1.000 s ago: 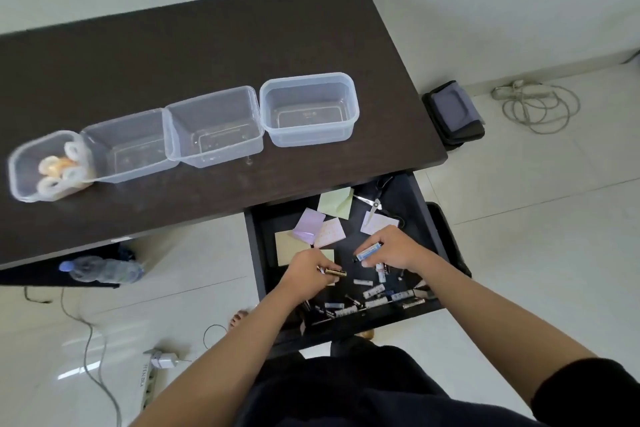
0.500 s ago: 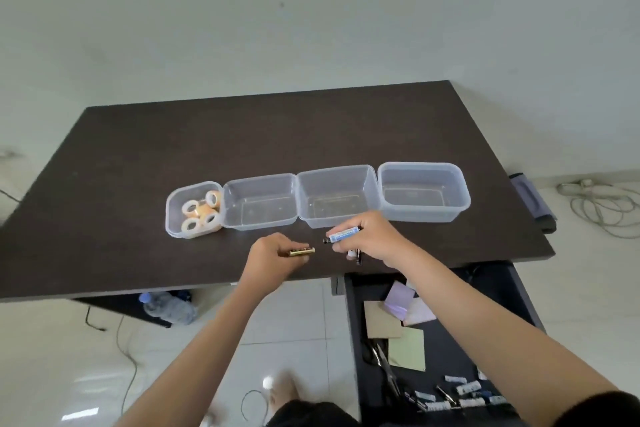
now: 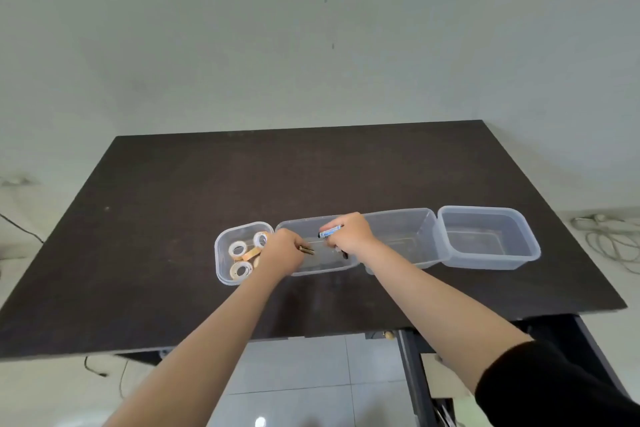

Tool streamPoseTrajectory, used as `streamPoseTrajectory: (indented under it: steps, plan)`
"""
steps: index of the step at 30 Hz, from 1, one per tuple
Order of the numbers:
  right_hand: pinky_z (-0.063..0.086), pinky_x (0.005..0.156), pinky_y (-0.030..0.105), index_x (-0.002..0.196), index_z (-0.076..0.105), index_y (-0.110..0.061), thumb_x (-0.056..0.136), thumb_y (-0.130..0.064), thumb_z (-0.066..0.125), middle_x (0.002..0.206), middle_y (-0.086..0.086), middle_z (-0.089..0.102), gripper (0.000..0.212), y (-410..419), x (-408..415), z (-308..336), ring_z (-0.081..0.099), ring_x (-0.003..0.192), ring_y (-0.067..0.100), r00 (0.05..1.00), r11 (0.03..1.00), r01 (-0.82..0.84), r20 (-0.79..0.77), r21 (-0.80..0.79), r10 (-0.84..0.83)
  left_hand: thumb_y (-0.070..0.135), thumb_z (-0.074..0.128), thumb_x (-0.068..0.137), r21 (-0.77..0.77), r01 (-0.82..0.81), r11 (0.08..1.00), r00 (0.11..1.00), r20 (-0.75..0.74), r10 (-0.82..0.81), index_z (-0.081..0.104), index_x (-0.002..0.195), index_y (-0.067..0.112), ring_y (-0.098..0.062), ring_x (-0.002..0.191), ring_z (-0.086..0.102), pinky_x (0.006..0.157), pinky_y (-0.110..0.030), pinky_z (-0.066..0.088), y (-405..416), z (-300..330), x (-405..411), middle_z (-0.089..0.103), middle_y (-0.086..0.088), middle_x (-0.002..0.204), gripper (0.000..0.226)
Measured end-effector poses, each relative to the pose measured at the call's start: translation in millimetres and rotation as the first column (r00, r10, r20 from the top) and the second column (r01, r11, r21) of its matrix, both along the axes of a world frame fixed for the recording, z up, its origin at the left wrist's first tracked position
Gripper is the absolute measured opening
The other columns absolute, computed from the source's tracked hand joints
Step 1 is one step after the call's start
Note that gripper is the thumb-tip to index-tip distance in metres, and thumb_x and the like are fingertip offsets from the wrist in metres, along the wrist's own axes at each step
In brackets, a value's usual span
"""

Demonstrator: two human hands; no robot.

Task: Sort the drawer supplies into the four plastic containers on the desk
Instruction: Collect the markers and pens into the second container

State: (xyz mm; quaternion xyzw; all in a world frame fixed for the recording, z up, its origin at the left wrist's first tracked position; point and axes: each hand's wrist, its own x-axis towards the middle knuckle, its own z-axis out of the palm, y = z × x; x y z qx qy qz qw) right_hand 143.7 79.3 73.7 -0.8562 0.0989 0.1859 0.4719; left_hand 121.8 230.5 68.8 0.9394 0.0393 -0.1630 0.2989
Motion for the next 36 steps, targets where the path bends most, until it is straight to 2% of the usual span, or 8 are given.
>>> streamPoseTrajectory:
  steps: [5, 11, 17, 20, 23, 28, 33, 36]
  plan:
    - [0.047, 0.082, 0.021, 0.103, 0.074, -0.009, 0.075, 0.002, 0.068, 0.109, 0.006, 0.072, 0.031, 4.9, 9.5, -14.2, 0.065, 0.103, 0.019, 0.999, 0.993, -0.048, 0.02, -0.104, 0.05, 0.007, 0.055, 0.079, 0.013, 0.054, 0.998, 0.999, -0.005, -0.054, 0.075, 0.097, 0.023, -0.021, 0.096, 0.065, 0.079, -0.026, 0.049, 1.6, -14.1, 5.3, 0.072, 0.002, 0.103, 0.032]
    - [0.047, 0.076, 0.023, 0.103, 0.074, -0.014, 0.076, -0.002, 0.072, 0.101, 0.003, 0.072, 0.029, -8.0, 9.4, -14.6, 0.065, 0.092, 0.016, 0.994, 0.987, -0.087, 0.054, -0.134, 0.095, 0.003, 0.05, 0.082, -0.091, 0.044, 0.995, 0.993, 0.111, -0.034, 0.075, 0.098, 0.021, -0.019, 0.089, 0.064, 0.078, -0.026, 0.049, 2.6, -27.8, 1.9, 0.072, 0.001, 0.107, 0.035]
    - [0.053, 0.084, 0.026, 0.096, 0.074, -0.012, 0.076, -0.002, 0.072, 0.089, 0.004, 0.074, 0.023, -42.6, -9.3, -3.0, 0.067, 0.081, 0.011, 0.98, 0.992, -0.119, 0.155, -0.035, 0.123, 0.0, 0.054, 0.085, -0.254, -0.036, 0.967, 0.952, 0.285, 0.11, 0.072, 0.096, 0.011, -0.017, 0.094, 0.062, 0.081, -0.02, 0.045, -26.3, -35.9, -29.8, 0.068, -0.001, 0.101, 0.024]
    - [0.056, 0.078, 0.027, 0.095, 0.073, -0.011, 0.077, -0.005, 0.074, 0.085, 0.007, 0.073, 0.019, -72.7, -29.9, 8.9, 0.067, 0.076, 0.012, 0.982, 0.983, -0.179, 0.076, 0.049, 0.175, 0.0, 0.058, 0.082, -0.304, 0.008, 0.953, 0.932, 0.346, 0.103, 0.071, 0.095, 0.012, -0.008, 0.08, 0.059, 0.076, -0.016, 0.047, -56.4, -38.5, -54.8, 0.064, 0.004, 0.091, 0.022]
    - [0.057, 0.071, 0.025, 0.096, 0.072, -0.012, 0.079, -0.009, 0.075, 0.079, 0.0, 0.071, 0.018, -116.2, -55.7, 11.3, 0.069, 0.073, 0.01, 0.927, 0.935, -0.341, -0.129, 0.098, 0.352, -0.001, 0.059, 0.079, -0.332, 0.084, 0.939, 0.935, 0.353, 0.041, 0.07, 0.092, 0.014, 0.0, 0.066, 0.053, 0.066, -0.006, 0.04, -95.4, -48.2, -86.5, 0.057, 0.009, 0.082, 0.023]
    - [0.047, 0.064, 0.022, 0.099, 0.073, -0.018, 0.078, -0.019, 0.076, 0.08, -0.007, 0.071, 0.021, -208.6, -107.0, -21.5, 0.065, 0.07, 0.004, 0.746, 0.828, -0.56, -0.414, 0.034, 0.522, 0.001, 0.057, 0.081, -0.369, 0.136, 0.919, 0.981, 0.183, -0.072, 0.07, 0.097, 0.012, -0.005, 0.079, 0.059, 0.071, -0.003, 0.04, -175.3, -80.6, -146.9, 0.062, 0.002, 0.092, 0.024]
    - [0.049, 0.074, 0.031, 0.088, 0.071, -0.027, 0.072, -0.023, 0.078, 0.096, 0.003, 0.073, 0.018, -310.3, -166.7, -87.4, 0.067, 0.081, 0.018, 0.664, 0.814, -0.578, -0.61, -0.054, 0.432, 0.005, 0.054, 0.081, -0.376, 0.191, 0.907, 0.974, -0.04, -0.222, 0.067, 0.102, 0.014, -0.007, 0.088, 0.058, 0.082, -0.01, 0.045, -253.9, -122.9, -199.9, 0.061, 0.003, 0.099, 0.026]
    - [0.049, 0.081, 0.029, 0.1, 0.071, -0.018, 0.077, -0.018, 0.075, 0.103, 0.002, 0.068, 0.023, -356.1, -199.2, -114.0, 0.064, 0.091, 0.02, 0.662, 0.822, -0.557, -0.662, -0.12, 0.352, 0.013, 0.057, 0.083, -0.333, 0.186, 0.925, 0.932, -0.239, -0.274, 0.065, 0.106, 0.016, -0.011, 0.092, 0.061, 0.088, -0.02, 0.048, -289.4, -147.8, -223.7, 0.062, 0.0, 0.104, 0.025]
